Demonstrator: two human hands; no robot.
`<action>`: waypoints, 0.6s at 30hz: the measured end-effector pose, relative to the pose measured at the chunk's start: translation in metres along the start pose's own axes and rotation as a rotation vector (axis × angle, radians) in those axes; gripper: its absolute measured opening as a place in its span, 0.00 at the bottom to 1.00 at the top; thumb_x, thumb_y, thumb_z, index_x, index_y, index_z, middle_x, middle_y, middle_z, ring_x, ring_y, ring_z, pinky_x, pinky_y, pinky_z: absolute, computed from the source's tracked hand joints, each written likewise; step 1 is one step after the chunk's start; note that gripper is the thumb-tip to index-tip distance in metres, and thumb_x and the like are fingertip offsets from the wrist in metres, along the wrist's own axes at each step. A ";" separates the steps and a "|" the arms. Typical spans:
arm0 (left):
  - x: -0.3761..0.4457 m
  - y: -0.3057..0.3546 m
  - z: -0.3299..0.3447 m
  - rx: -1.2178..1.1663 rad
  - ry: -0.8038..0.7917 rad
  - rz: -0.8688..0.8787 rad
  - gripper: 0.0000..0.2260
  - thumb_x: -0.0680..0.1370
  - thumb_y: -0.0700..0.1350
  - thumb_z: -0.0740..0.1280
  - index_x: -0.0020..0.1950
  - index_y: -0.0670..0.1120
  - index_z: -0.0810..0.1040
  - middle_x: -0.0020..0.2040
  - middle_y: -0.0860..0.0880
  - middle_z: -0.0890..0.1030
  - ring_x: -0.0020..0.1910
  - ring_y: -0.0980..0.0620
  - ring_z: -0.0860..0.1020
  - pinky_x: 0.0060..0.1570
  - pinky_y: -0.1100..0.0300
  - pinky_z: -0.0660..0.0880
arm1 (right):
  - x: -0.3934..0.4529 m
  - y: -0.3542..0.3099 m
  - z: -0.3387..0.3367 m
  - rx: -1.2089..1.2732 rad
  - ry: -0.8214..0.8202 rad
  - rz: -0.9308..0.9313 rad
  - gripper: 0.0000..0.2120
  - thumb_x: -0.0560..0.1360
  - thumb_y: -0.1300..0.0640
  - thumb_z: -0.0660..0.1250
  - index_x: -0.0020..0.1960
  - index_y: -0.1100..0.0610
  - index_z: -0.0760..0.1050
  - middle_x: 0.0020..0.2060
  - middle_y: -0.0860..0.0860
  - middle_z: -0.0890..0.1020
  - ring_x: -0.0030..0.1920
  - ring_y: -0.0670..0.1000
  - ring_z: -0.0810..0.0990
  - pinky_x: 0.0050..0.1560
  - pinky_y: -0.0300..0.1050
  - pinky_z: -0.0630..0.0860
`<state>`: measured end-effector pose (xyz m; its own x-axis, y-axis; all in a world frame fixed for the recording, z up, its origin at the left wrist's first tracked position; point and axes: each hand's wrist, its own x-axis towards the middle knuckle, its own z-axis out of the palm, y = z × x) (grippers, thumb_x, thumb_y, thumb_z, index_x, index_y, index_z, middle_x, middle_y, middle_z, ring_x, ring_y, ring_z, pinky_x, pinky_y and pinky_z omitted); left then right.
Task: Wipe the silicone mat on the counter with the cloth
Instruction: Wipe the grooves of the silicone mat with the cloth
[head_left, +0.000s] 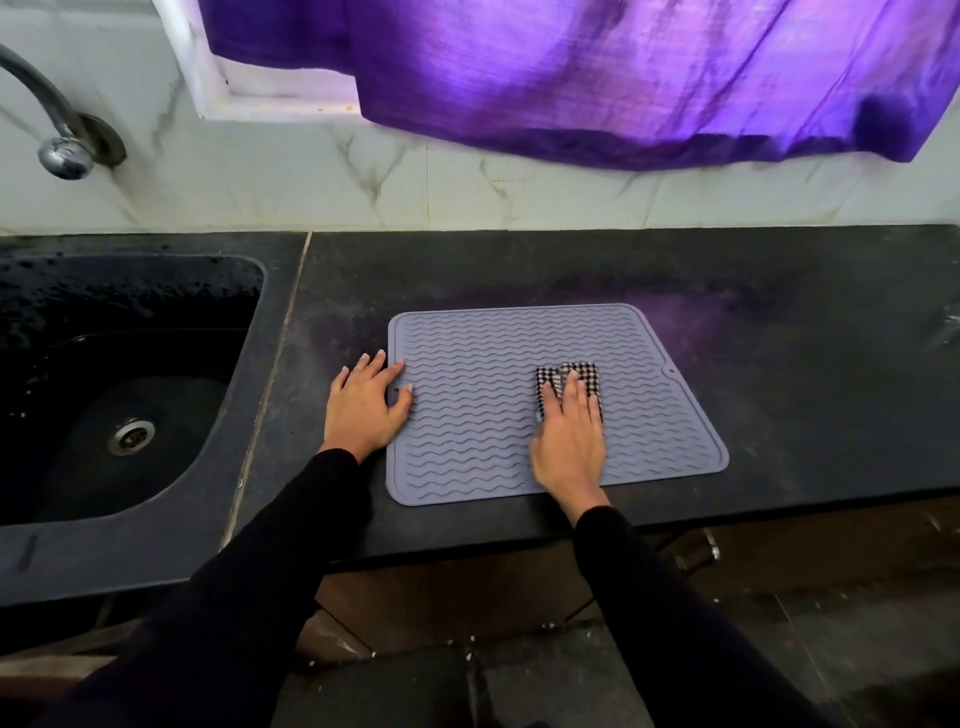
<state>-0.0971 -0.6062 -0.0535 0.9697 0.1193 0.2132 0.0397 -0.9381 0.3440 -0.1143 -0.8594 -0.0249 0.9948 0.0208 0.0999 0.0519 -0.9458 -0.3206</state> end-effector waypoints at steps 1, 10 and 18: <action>0.000 0.000 0.000 0.000 0.001 0.001 0.28 0.74 0.60 0.51 0.70 0.50 0.69 0.72 0.45 0.67 0.73 0.47 0.61 0.71 0.49 0.54 | 0.001 0.001 0.004 -0.042 -0.019 -0.021 0.31 0.76 0.56 0.59 0.76 0.55 0.52 0.76 0.57 0.48 0.76 0.54 0.47 0.76 0.48 0.45; 0.001 -0.001 -0.002 -0.018 -0.002 -0.014 0.26 0.73 0.60 0.53 0.68 0.51 0.70 0.72 0.47 0.67 0.73 0.48 0.62 0.71 0.49 0.54 | 0.010 0.011 -0.011 0.486 -0.058 0.137 0.23 0.79 0.62 0.57 0.72 0.50 0.63 0.74 0.47 0.61 0.74 0.50 0.58 0.73 0.46 0.54; -0.003 0.004 -0.007 -0.070 -0.089 -0.049 0.32 0.72 0.64 0.47 0.71 0.51 0.66 0.75 0.47 0.61 0.75 0.48 0.56 0.73 0.48 0.49 | 0.058 0.036 -0.065 1.629 0.144 0.706 0.19 0.78 0.66 0.52 0.66 0.61 0.71 0.56 0.58 0.80 0.51 0.53 0.80 0.49 0.48 0.79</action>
<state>-0.1011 -0.6084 -0.0467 0.9847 0.1317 0.1137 0.0734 -0.9068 0.4152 -0.0607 -0.9134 0.0306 0.8543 -0.3181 -0.4110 -0.2251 0.4864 -0.8443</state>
